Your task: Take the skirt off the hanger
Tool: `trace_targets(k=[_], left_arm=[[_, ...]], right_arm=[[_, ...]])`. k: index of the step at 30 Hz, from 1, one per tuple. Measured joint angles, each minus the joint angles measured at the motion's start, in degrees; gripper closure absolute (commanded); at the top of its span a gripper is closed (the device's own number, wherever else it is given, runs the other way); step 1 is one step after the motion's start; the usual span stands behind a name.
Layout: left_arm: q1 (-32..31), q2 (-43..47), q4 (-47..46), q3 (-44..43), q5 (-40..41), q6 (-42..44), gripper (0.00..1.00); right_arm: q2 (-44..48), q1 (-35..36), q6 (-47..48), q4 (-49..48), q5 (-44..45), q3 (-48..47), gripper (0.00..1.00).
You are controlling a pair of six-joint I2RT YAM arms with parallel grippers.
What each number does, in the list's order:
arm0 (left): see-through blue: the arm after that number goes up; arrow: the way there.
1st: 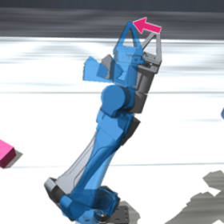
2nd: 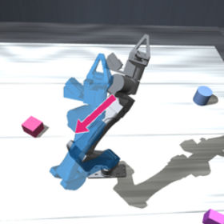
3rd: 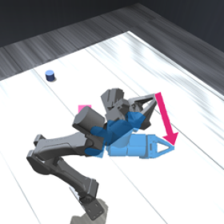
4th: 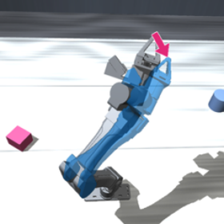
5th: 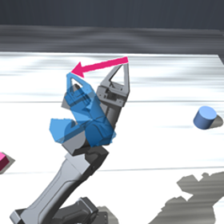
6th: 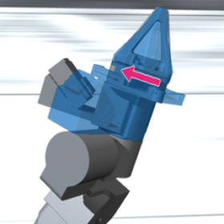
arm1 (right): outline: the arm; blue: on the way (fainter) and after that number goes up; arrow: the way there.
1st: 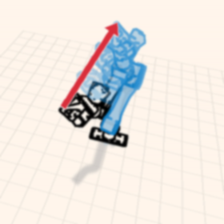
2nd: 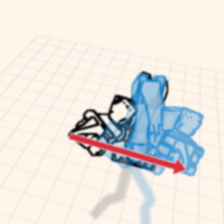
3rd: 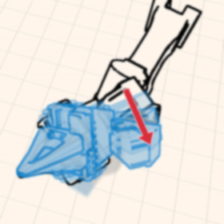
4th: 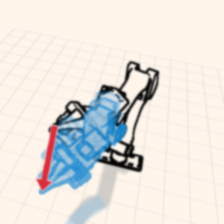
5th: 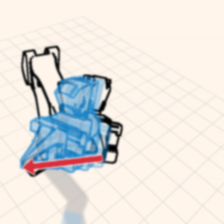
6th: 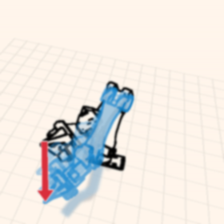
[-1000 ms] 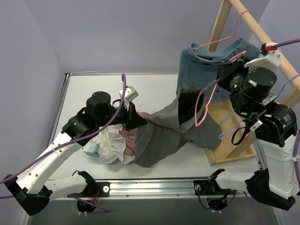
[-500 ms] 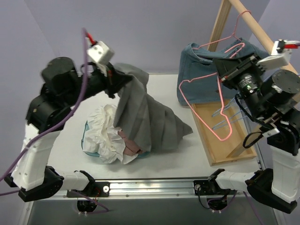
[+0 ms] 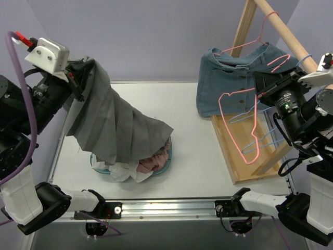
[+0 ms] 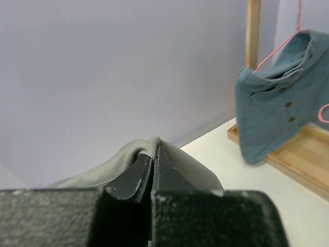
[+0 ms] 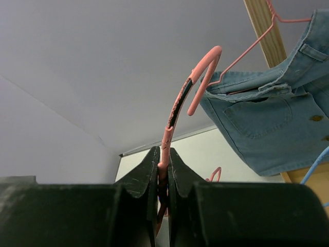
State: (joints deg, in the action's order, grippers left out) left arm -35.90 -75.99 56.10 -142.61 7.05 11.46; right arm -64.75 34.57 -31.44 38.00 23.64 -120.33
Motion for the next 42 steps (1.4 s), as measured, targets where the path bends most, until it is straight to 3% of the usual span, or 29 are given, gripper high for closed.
trace_targets(k=[7,17,25,31,35,38,42], left_arm=[[0.0,-3.43,1.38,-0.5,2.47,2.43,0.98],[2.62,8.22,-10.08,47.58,-9.22,-9.07,0.98],[9.29,16.68,-22.23,71.82,-19.52,-25.83,0.98],[9.66,28.11,-28.11,91.67,-21.99,-40.83,0.98],[9.66,29.05,-28.57,99.62,-23.34,-47.28,0.97],[9.66,26.18,-30.16,101.85,-24.92,-50.14,0.87],[9.64,23.96,-31.98,101.9,-26.34,-51.82,0.65]], right_arm=[[-0.46,0.0,0.72,-0.07,0.09,2.36,1.0],[-0.28,0.0,1.55,-0.28,0.22,3.67,1.0],[0.48,0.0,1.99,0.07,1.16,3.67,1.0],[0.72,0.0,2.05,0.09,1.14,3.67,1.0],[0.33,0.0,2.25,-0.04,0.2,3.87,1.0],[-0.02,0.0,2.43,-0.11,-1.2,5.44,1.0],[-1.44,0.0,2.8,0.0,-2.89,7.63,1.0]])
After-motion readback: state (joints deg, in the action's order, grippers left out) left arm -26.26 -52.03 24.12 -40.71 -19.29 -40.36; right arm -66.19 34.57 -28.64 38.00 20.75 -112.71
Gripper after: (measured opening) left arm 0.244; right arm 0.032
